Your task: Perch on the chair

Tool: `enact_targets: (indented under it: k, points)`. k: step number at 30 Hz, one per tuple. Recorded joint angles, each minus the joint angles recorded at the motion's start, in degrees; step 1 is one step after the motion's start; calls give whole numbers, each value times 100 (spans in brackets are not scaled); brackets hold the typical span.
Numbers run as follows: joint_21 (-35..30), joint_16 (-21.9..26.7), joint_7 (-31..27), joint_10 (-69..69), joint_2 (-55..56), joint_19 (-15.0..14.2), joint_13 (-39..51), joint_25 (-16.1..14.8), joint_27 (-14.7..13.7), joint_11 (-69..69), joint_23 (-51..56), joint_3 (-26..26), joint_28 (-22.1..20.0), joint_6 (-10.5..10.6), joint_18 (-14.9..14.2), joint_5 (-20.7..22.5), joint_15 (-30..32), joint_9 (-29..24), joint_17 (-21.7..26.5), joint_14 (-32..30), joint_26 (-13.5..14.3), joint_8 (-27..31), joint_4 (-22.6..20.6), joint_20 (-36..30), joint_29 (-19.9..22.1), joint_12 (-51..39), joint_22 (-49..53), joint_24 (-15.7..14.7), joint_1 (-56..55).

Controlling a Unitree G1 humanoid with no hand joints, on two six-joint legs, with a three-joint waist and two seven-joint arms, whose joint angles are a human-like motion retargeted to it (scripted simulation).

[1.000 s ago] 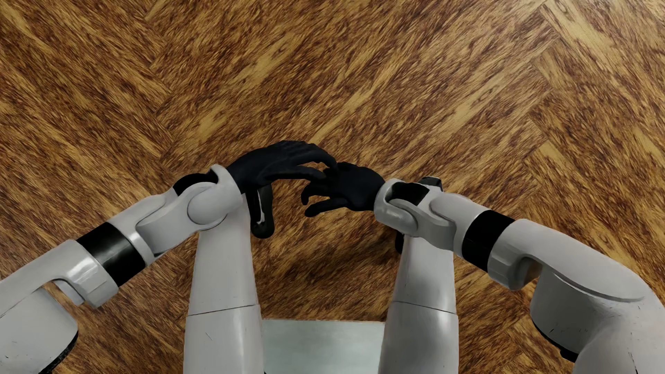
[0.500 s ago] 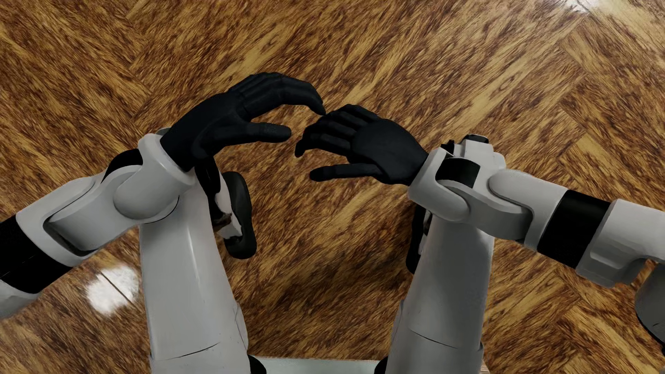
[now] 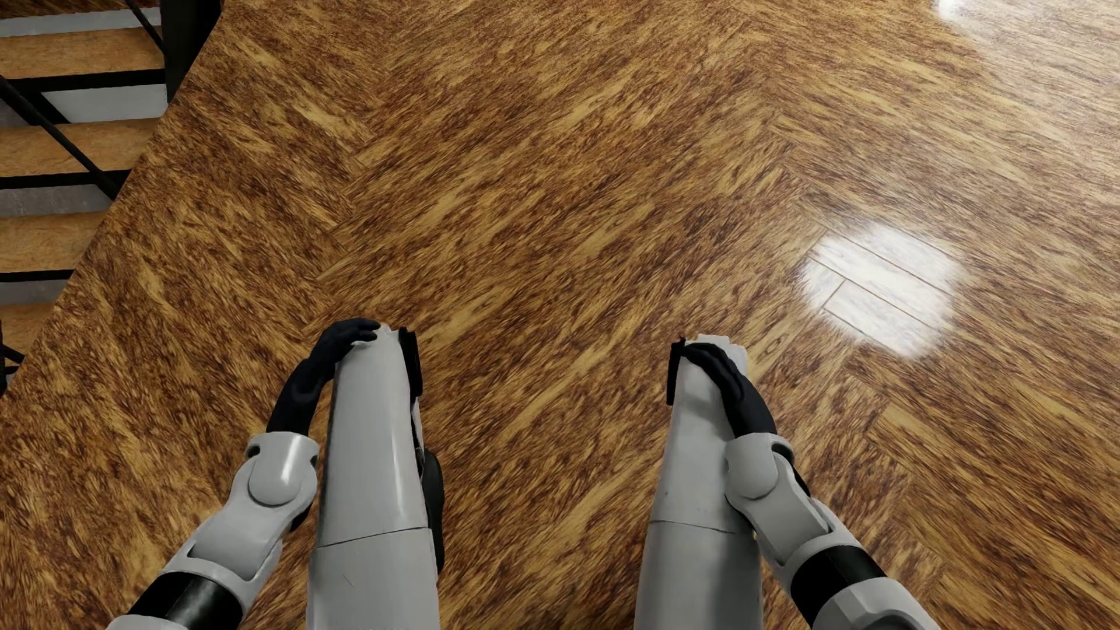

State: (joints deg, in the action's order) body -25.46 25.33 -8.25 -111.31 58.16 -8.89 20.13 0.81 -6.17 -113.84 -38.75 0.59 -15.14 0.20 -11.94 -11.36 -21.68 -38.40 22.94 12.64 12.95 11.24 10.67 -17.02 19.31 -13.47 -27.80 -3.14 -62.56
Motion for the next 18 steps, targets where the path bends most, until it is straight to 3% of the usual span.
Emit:
enact_targets:
  k: [1,2,3,5,6,8,9,13,18]
  points:
    - [75,-116,-18,-36,-72,31,-128,34,160,-1,-407,-8,71,16,22,40,-2,100,17,-6,-118,-4,-15,74,-224,80,-452,-33,24]
    - [125,-186,-23,-62,-142,56,-233,-3,318,-1,-884,-16,324,44,72,73,-5,194,73,13,-318,-13,-41,104,-765,126,-971,-74,57]
    - [164,-196,-26,-82,-198,79,-342,58,440,-2,-1367,-25,907,56,118,100,-12,275,142,28,-542,-15,-66,105,-1418,143,-1541,-36,82]
    - [192,-203,-9,-107,-278,140,-694,604,520,5,-2041,-44,1937,73,211,164,-9,409,218,38,-757,-32,-122,-45,-2332,186,-2507,611,102]
    - [279,-219,-10,-105,-292,146,-919,927,410,6,-2255,-56,2263,61,229,188,-9,459,188,32,-684,-24,-148,-117,-2539,255,-2842,982,99]
    - [488,-313,-10,-95,-329,188,-1359,1289,301,23,-2492,-61,2613,41,249,238,15,508,96,6,-497,-29,-164,-193,-2733,500,-3270,1592,110]
    - [591,-385,-8,-85,-346,197,-1559,1273,349,31,-2535,-61,2703,40,248,256,30,510,44,-5,-514,-28,-165,-141,-2783,685,-3362,1689,132]
    - [876,-625,6,-39,-425,202,-2111,969,475,61,-2449,-70,2704,57,239,229,70,511,-156,-51,-664,-36,-168,99,-2750,1181,-3445,1517,234]
    - [680,-752,9,-25,-533,223,-2238,1128,309,60,-1907,-69,2681,70,233,237,68,560,-308,-57,-588,-40,-161,74,-2894,1361,-3040,1435,363]
